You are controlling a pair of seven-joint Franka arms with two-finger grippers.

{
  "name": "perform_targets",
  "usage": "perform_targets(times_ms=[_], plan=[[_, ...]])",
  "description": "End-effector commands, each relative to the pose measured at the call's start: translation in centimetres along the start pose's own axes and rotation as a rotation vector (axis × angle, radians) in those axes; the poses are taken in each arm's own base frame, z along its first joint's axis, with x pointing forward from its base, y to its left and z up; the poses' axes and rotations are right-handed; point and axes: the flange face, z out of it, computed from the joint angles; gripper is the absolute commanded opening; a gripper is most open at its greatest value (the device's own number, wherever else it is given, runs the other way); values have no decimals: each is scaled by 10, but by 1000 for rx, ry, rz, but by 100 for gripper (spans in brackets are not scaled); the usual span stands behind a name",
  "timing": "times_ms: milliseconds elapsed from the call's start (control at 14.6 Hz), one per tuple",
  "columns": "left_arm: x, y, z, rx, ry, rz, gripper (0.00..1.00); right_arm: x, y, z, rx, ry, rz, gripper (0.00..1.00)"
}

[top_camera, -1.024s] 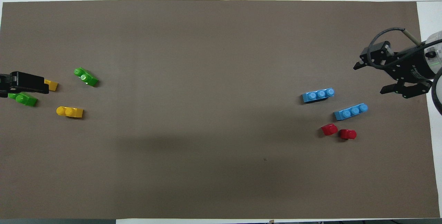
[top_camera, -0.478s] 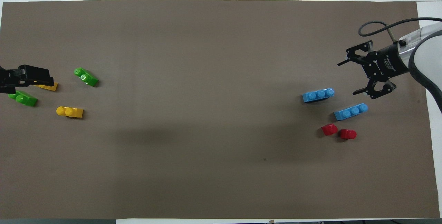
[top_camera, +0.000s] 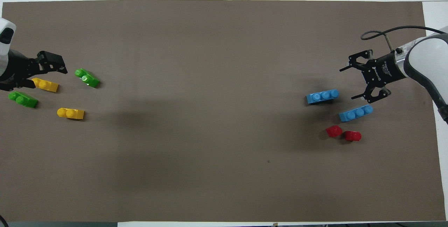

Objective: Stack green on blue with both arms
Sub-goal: 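Move the left gripper toward the green brick while the right gripper approaches the blue brick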

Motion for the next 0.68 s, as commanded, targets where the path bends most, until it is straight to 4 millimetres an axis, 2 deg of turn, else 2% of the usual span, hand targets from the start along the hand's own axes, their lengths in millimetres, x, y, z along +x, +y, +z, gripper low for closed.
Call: perform_targets(times_ms=[0,273,410,615], plan=[[16,-2,28,0,0,-127,100,12,3,11,48,-21,50,100],[39,-4,75,-28,7,-344,100,16,7,21,84,-30,102,100],[51,-12,94,-59,2,-445,100,19,10,26,90,-24,111,100],[63,-8,135,-58,-2,-564,100,24,16,36,91,-14,117,100]])
